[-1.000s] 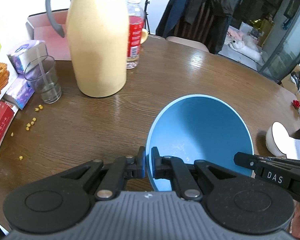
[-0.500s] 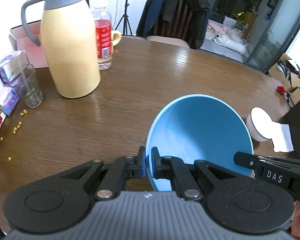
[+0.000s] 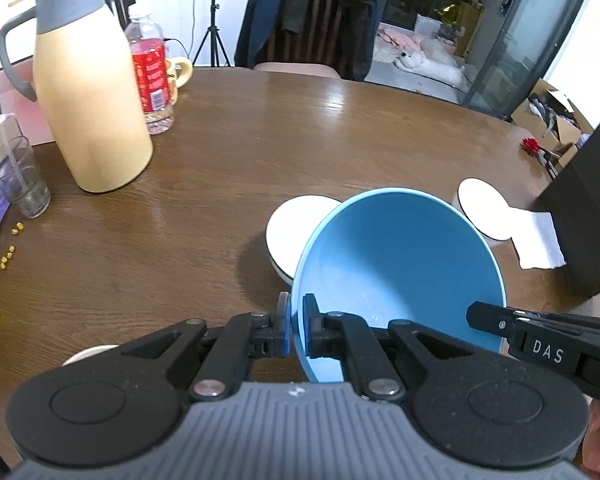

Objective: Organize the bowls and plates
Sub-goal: 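Lift the blue bowl with both grippers and carry it past the thermos, then carry the blue bowl beside the plate stack and lower it to the table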

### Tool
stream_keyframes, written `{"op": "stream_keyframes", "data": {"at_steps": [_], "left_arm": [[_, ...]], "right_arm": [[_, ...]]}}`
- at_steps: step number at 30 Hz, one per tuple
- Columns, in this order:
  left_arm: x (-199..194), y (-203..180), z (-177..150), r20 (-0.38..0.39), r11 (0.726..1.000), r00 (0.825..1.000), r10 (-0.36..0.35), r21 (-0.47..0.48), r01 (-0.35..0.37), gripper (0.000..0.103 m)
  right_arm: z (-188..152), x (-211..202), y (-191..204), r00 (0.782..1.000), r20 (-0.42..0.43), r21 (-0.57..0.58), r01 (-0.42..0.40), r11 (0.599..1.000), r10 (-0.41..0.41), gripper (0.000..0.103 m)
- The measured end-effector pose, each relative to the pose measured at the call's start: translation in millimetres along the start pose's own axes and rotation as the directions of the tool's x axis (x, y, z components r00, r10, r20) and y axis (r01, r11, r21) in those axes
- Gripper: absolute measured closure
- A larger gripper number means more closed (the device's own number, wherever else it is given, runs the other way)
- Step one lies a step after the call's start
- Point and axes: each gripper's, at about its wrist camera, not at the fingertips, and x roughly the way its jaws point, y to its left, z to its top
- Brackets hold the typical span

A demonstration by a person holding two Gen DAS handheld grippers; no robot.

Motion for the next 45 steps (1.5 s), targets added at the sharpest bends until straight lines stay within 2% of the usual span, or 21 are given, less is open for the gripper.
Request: {"op": "stream_keyframes", "data": {"at_steps": [29, 45], "left_arm": [[15, -65, -55, -0.097, 0.994, 0.994, -0.053, 0.085, 0.061, 0.096], [23, -85, -86, -0.137, 0.993, 0.989, -0.051, 0.103, 0.065, 0.096]], "right_arm": [[-63, -19, -75, 0.996, -0.048, 0.088, 0.076, 0.993, -0.072, 0.097], [-93, -20, -102, 0.992, -0.091, 0.101, 0.100, 0.990, -0.091, 0.097]]}}
